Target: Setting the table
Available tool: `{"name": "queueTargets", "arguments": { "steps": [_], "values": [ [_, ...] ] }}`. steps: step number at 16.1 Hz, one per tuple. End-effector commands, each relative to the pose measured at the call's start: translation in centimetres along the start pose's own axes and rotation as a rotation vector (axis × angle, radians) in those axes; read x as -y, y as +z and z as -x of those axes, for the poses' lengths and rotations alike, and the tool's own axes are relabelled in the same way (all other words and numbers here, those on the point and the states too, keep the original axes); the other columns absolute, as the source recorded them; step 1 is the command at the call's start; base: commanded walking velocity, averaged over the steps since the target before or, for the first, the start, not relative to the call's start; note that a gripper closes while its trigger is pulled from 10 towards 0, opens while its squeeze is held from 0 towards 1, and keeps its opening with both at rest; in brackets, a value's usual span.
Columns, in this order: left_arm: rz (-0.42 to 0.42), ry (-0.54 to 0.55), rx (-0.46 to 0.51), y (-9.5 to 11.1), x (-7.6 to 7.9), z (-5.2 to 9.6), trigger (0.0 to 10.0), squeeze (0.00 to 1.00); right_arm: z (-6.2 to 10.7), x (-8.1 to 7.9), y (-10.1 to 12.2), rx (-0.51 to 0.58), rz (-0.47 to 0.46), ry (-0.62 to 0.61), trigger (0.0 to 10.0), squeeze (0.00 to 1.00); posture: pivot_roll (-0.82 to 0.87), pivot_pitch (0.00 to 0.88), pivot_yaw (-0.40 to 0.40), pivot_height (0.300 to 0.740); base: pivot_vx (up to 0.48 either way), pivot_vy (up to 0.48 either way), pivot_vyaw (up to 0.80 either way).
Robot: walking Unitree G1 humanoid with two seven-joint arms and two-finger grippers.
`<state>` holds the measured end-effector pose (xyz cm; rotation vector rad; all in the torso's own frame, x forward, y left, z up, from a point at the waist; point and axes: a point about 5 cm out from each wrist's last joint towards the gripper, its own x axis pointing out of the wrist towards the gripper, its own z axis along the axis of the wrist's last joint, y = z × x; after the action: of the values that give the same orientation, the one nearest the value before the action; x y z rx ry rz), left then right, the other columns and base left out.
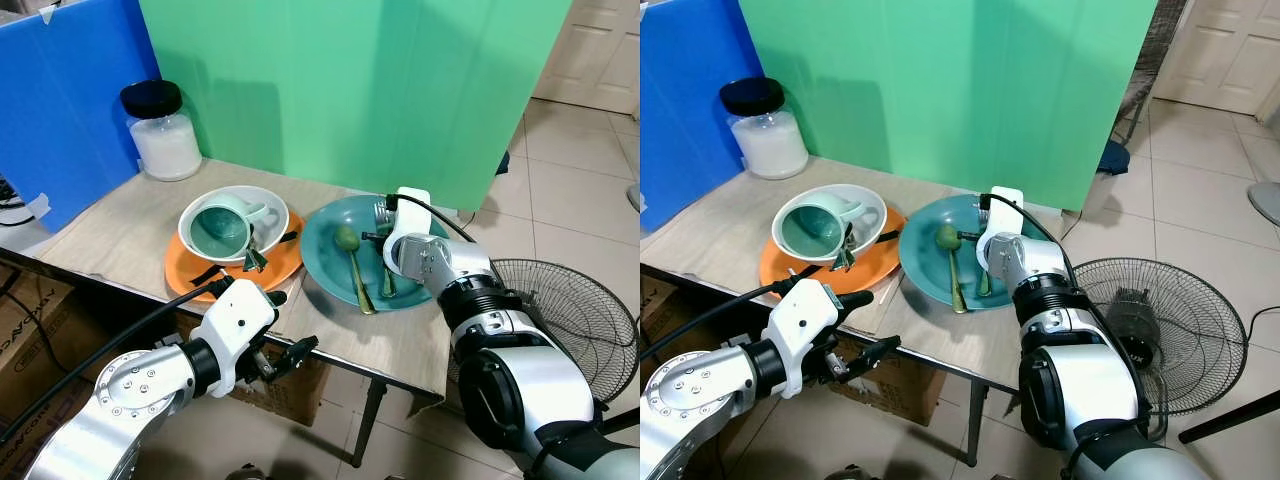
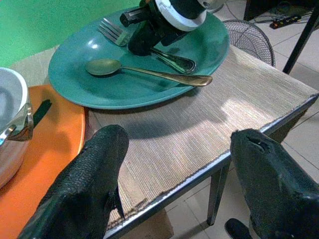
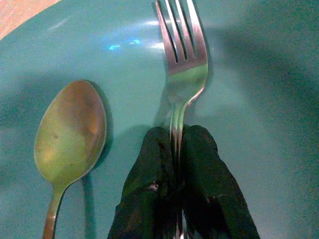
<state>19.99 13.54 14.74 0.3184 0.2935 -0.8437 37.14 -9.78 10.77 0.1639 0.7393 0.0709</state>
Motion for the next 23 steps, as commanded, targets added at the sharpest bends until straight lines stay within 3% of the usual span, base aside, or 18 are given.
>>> {"name": "queueTargets", "arguments": {
  "steps": [1,5,7,9,11,12,14,16,18,22,23],
  "values": [
    [-0.014,0.007,-0.003,0.1,-0.1,-0.1,10.0,0.00,-0.1,-0.2,-0.8,-0.055,-0.014,0.023,0.0,0.00,0.17,0.000,0.002,0.740,0.000,0.000,0.00],
    [-0.014,0.007,0.002,0.2,0.0,-0.2,10.0,0.00,0.2,-0.2,-0.1,-0.029,-0.023,0.045,0.0,0.00,0.16,0.000,0.003,0.740,0.000,0.000,0.00],
    [-0.018,0.014,0.007,0.3,0.0,-0.2,10.0,0.00,1.1,-0.5,1.9,0.058,-0.056,0.099,0.0,0.00,0.17,0.000,0.001,0.740,0.000,0.000,0.00],
    [-0.018,0.033,0.023,0.5,-0.3,-0.1,10.0,0.00,3.1,-0.7,4.4,0.226,-0.068,0.190,0.0,0.00,0.17,0.000,-0.002,0.740,0.000,0.000,0.00],
    [-0.014,0.045,0.043,0.7,-0.5,-0.3,10.0,0.00,6.5,-0.6,5.9,0.390,-0.058,0.309,0.0,0.00,0.15,0.000,0.005,0.740,0.000,0.000,0.00],
    [-0.016,0.047,0.045,0.7,-0.5,-0.3,10.0,0.00,6.9,-0.6,5.9,0.407,-0.058,0.324,0.0,0.00,0.15,0.000,0.007,0.740,0.000,0.000,0.00],
    [-0.021,0.080,0.074,1.2,-0.8,-0.5,10.0,0.00,9.1,-0.3,5.9,0.545,-0.008,0.332,0.0,0.00,0.15,0.000,0.007,0.740,0.000,0.000,0.00],
    [-0.016,0.158,0.132,2.0,-1.2,-0.8,10.0,0.00,11.9,1.5,4.9,0.646,-0.044,0.325,0.0,0.00,0.15,0.000,0.004,0.740,0.000,0.000,0.00],
    [0.003,0.206,0.176,2.5,-1.2,-1.0,10.0,0.00,14.4,3.0,3.7,0.754,0.028,0.275,0.0,0.00,0.15,0.000,0.008,0.740,0.000,0.000,0.00],
    [0.021,0.335,0.234,2.9,-1.2,-1.1,10.0,0.00,16.9,4.2,0.5,0.807,0.099,0.191,0.2,0.00,0.13,0.000,0.003,0.740,0.000,0.000,0.00],
    [0.026,0.373,0.240,2.8,-1.4,-1.1,10.0,0.00,17.1,4.5,0.1,0.814,0.098,0.128,10.0,0.00,0.13,0.000,0.003,0.740,0.000,0.000,0.00]
  ]
}}
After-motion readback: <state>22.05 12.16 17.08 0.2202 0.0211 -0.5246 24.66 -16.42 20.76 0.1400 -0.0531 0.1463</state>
